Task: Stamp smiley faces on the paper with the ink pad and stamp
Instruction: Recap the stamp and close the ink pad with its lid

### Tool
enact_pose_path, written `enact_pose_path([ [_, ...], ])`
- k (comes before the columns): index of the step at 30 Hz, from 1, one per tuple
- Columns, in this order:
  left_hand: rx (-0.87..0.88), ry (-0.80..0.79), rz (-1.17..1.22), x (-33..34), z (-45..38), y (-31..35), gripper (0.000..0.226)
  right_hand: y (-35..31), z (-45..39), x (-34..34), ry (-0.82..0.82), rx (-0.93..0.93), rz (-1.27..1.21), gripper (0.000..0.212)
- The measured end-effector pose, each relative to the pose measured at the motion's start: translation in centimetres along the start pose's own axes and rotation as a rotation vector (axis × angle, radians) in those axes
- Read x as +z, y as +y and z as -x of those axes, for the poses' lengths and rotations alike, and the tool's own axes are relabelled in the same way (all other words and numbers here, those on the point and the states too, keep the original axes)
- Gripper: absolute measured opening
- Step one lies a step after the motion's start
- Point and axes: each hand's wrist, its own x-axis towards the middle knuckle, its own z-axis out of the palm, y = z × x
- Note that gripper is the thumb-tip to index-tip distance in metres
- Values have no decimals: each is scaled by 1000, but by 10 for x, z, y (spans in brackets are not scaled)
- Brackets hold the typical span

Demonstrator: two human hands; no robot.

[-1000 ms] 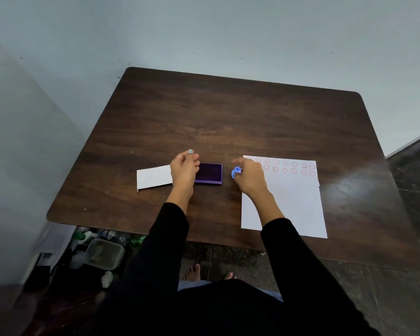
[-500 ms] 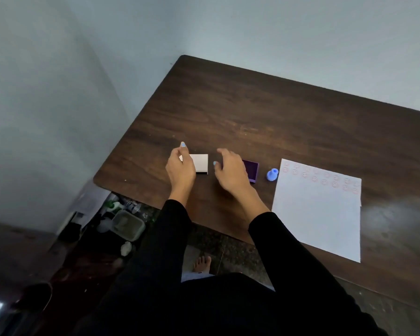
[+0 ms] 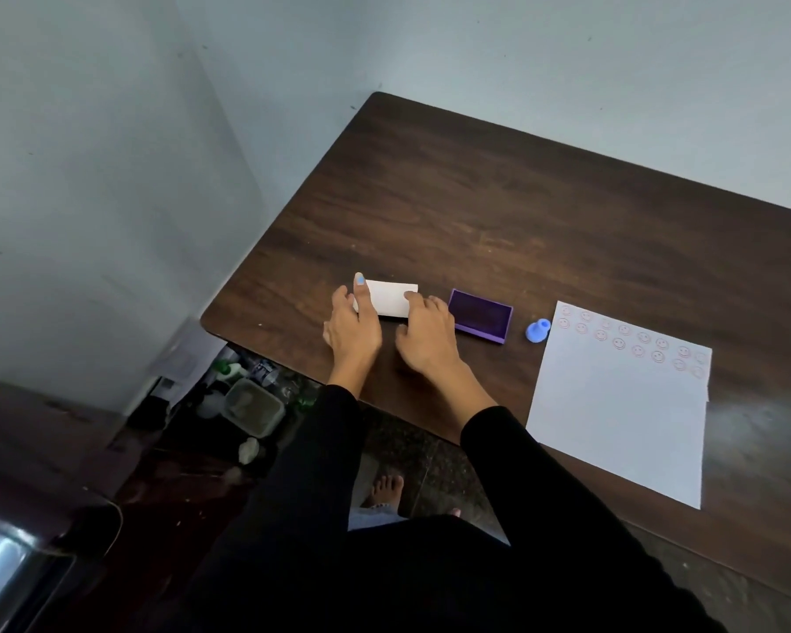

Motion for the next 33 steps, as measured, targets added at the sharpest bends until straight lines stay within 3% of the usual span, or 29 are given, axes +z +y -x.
enact_pose_path([
  [6, 122, -32, 101, 20, 10, 16, 48, 16, 10, -13, 270, 94, -183, 51],
  [11, 186, -178, 91, 47, 23, 22, 38, 41, 22, -26, 407, 234, -250, 47],
  [18, 210, -340, -45, 68, 31, 17, 39, 68, 38, -29, 426, 353, -327, 46],
  [33, 186, -344, -78, 70, 28, 18, 45, 76, 44, -28, 345, 357, -377, 47],
])
